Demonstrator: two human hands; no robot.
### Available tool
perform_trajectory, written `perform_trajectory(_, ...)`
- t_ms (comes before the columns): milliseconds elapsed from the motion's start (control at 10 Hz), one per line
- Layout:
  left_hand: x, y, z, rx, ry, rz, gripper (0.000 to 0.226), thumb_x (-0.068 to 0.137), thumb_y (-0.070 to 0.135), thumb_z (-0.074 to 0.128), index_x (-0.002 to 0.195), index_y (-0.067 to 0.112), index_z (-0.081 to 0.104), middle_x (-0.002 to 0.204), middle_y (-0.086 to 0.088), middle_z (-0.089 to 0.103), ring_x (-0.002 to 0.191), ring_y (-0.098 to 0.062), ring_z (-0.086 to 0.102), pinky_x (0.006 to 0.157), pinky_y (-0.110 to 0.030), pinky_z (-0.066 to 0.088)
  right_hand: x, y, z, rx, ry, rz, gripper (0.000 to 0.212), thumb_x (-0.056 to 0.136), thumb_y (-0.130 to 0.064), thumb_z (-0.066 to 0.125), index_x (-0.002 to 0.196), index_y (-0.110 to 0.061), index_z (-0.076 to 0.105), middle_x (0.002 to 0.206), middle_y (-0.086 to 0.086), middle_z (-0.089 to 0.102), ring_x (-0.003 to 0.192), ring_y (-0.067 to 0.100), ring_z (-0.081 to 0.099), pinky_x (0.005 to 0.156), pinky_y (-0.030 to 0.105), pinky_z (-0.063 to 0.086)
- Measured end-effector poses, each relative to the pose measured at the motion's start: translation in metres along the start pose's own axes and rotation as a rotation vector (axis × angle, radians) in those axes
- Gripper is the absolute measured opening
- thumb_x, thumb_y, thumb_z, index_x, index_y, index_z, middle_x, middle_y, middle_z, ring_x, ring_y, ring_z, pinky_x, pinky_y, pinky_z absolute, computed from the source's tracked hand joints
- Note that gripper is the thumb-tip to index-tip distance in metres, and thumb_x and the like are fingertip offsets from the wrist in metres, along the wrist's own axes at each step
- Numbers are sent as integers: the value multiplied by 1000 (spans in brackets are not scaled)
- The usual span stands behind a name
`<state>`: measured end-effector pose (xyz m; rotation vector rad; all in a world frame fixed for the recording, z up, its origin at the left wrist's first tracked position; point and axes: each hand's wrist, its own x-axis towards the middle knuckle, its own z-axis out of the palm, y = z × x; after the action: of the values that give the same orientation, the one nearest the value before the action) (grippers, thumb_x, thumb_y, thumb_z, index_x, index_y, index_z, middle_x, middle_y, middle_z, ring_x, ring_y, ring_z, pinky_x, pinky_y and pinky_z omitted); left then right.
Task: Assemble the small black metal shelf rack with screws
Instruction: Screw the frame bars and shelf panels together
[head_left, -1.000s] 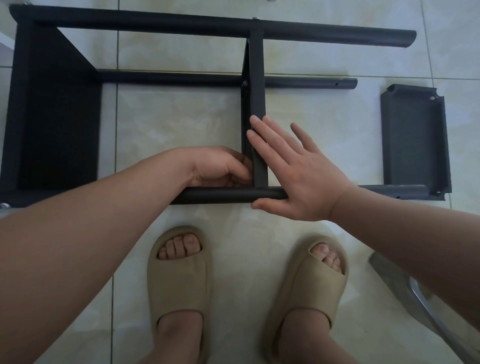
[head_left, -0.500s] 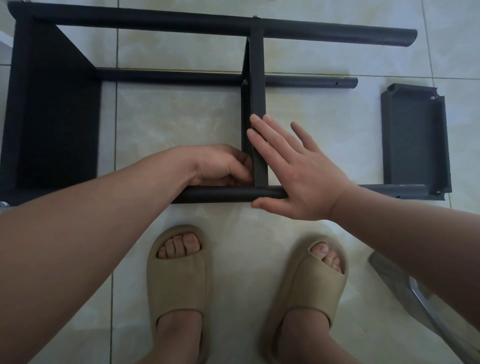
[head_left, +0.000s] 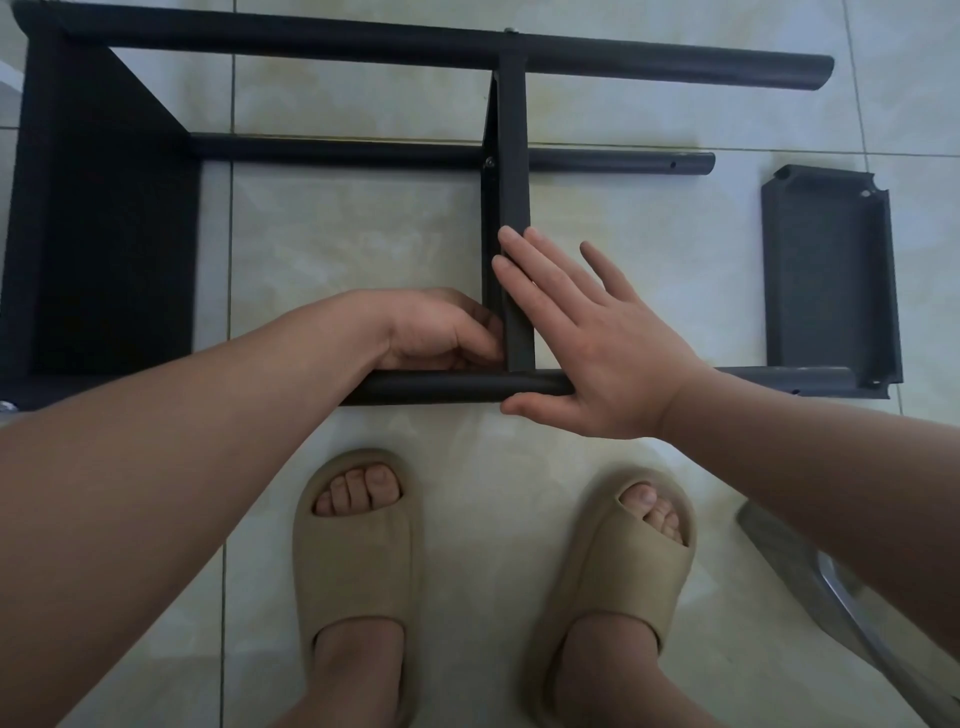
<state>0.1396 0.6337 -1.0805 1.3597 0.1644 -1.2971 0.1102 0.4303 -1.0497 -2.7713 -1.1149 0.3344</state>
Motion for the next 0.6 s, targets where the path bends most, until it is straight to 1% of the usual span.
perform_trajectory(100,0,0,-1,17,-7,7,27,92,-12,51,117,-4,57,100,-23,55,75,-23,64,67,-25,57,0,0,0,1,3,-2,103,90,-77,35,161,-6,12,170,9,2,157,23,-1,123,57,14)
perform_trajectory(200,0,0,-1,-3,-6,15,26,92,-13,51,116,-8,58,94,-23,61,76,-24,66,68,-26,57,0,0,0,2,9,-4,103,90,-77,36,161,-6,13,170,9,2,157,23,0,123,58,14)
perform_trajectory(300,-1,2,0,-18,-19,32,20,91,-13,51,106,-2,57,79,-15,63,66,-18,67,62,-24,56,0,0,0,0,7,-3,103,90,-77,36,161,-6,13,170,9,2,157,23,-1,123,58,14)
perform_trajectory(400,-2,2,0,-37,-27,41,21,92,-14,50,106,-2,57,71,-9,67,62,-16,69,59,-22,55,0,0,0,0,6,-1,103,90,-77,36,161,-6,13,170,9,2,157,23,-1,123,57,14)
perform_trajectory(500,-2,2,1,-62,-31,41,22,91,-15,48,106,-2,57,75,-13,67,64,-18,69,59,-23,55,0,0,0,3,12,-4,103,90,-76,36,161,-5,14,170,10,3,157,24,1,123,58,15)
perform_trajectory(600,-3,2,1,-43,-54,16,14,91,-10,49,94,-6,62,82,-17,68,69,-20,69,62,-25,56,0,0,0,-1,14,-4,103,90,-76,36,161,-6,14,170,10,4,157,24,1,123,58,15)
